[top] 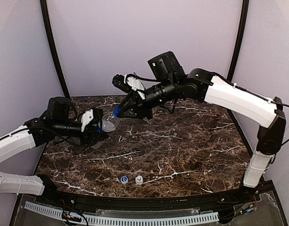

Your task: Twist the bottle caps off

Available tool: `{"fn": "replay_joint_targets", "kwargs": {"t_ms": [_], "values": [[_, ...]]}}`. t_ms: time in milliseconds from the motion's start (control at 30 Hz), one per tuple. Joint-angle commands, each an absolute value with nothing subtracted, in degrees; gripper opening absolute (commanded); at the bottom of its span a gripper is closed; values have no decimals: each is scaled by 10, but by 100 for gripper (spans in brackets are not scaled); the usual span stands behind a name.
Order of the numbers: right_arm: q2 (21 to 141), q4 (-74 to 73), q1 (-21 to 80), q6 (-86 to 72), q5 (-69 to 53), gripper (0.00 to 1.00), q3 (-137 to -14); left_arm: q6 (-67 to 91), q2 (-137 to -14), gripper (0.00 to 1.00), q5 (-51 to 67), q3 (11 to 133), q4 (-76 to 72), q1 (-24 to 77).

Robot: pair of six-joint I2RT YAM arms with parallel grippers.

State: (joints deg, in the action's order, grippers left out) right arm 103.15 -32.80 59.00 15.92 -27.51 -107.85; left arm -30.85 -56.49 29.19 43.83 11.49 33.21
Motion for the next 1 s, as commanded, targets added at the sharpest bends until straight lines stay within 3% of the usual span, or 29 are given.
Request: {"fn": "replay_joint_targets", "kwargs": {"t_ms": [0,300,600,633,767,900,967], "values": [[1024,-412,643,413,-335,0,-1051,-290,-573,36,505,477,166,348],[1018,-478,686,603,-207,0,-1023,-314,-600,36,517,490,206,368],[1009,-458,686,647,-167,0,-1009,-316,-604,34,501,484,199,376],[1004,-446,687,641,-162,5,-1002,-310,-603,34,493,483,193,376],[970,-370,686,577,-138,46,-966,-289,-597,32,441,474,157,376],[926,-281,670,481,-110,73,-933,-285,-593,30,353,464,115,376],[903,-244,657,425,-106,95,-917,-285,-591,30,309,457,89,376]]}}
